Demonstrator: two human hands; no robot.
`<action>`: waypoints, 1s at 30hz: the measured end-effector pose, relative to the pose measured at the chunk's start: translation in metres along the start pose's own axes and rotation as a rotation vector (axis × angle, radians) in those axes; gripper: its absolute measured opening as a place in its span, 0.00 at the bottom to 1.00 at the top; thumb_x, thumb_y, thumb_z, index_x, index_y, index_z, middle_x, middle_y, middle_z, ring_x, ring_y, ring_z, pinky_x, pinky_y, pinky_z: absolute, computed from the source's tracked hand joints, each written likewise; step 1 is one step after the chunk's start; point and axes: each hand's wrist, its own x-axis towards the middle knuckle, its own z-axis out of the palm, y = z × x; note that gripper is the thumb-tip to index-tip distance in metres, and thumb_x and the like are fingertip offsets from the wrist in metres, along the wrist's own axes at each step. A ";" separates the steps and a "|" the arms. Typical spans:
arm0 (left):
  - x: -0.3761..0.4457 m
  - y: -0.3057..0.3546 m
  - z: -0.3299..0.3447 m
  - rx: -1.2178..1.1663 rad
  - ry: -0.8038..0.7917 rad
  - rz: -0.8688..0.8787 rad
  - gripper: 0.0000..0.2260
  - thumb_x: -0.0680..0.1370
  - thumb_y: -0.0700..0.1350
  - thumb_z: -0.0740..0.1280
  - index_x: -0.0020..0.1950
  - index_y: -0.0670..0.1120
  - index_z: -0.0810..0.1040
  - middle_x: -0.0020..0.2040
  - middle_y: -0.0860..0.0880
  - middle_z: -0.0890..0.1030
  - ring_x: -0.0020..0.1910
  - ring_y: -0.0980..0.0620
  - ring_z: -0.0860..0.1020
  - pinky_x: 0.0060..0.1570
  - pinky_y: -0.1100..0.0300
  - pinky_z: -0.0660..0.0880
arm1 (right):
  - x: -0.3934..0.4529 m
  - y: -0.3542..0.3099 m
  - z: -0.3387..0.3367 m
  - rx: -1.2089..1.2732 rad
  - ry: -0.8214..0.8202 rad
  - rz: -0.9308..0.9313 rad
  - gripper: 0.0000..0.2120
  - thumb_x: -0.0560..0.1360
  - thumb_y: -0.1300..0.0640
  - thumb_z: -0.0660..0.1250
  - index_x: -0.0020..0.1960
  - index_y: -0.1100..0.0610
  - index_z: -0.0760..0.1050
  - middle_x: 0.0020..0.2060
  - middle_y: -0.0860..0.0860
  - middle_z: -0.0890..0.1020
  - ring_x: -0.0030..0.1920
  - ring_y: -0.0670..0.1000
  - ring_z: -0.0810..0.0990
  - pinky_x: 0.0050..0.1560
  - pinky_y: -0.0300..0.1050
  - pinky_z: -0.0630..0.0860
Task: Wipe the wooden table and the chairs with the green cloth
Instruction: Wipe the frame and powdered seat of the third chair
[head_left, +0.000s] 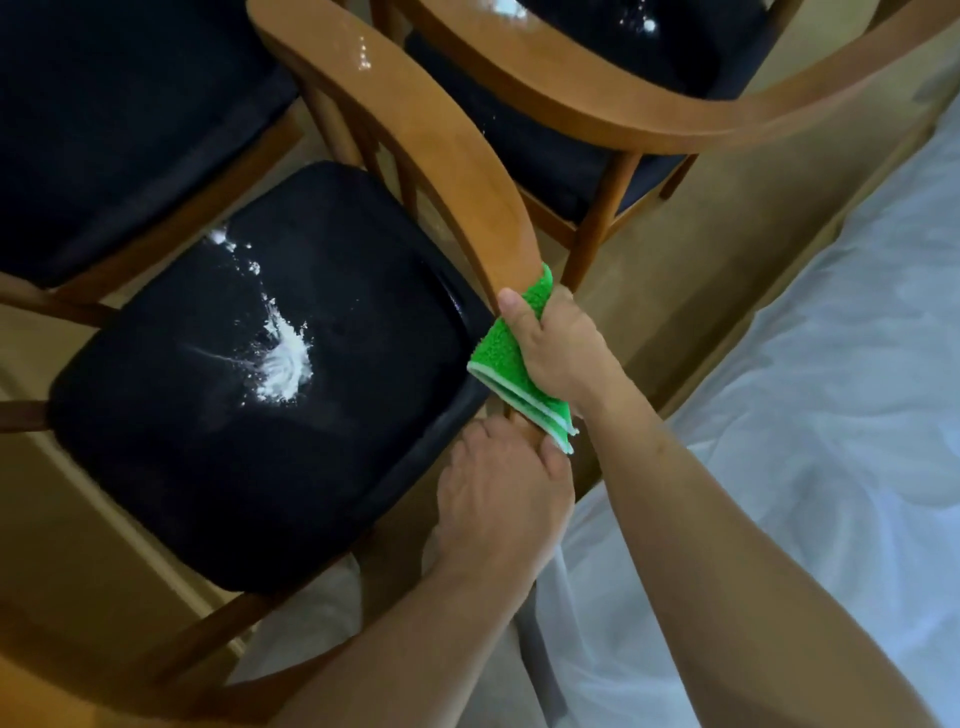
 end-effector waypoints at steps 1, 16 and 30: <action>0.008 0.004 0.000 -0.014 -0.008 -0.022 0.20 0.79 0.56 0.57 0.62 0.43 0.71 0.56 0.46 0.76 0.53 0.50 0.76 0.49 0.59 0.73 | 0.010 -0.006 -0.003 -0.025 0.018 -0.019 0.32 0.79 0.36 0.55 0.66 0.63 0.64 0.57 0.59 0.76 0.53 0.57 0.76 0.47 0.45 0.66; 0.084 0.046 -0.005 -0.414 0.184 -0.343 0.20 0.72 0.56 0.72 0.55 0.49 0.69 0.48 0.53 0.74 0.43 0.54 0.76 0.41 0.60 0.73 | 0.083 -0.061 -0.016 -0.141 0.124 -0.346 0.30 0.81 0.39 0.54 0.75 0.57 0.58 0.65 0.54 0.73 0.62 0.54 0.74 0.57 0.48 0.67; 0.086 0.051 -0.011 -0.547 0.116 -0.473 0.20 0.73 0.56 0.72 0.57 0.52 0.67 0.42 0.59 0.70 0.46 0.56 0.77 0.42 0.66 0.67 | 0.037 -0.034 -0.024 -0.124 -0.149 -0.063 0.38 0.76 0.38 0.63 0.75 0.57 0.52 0.67 0.56 0.70 0.62 0.56 0.75 0.57 0.51 0.74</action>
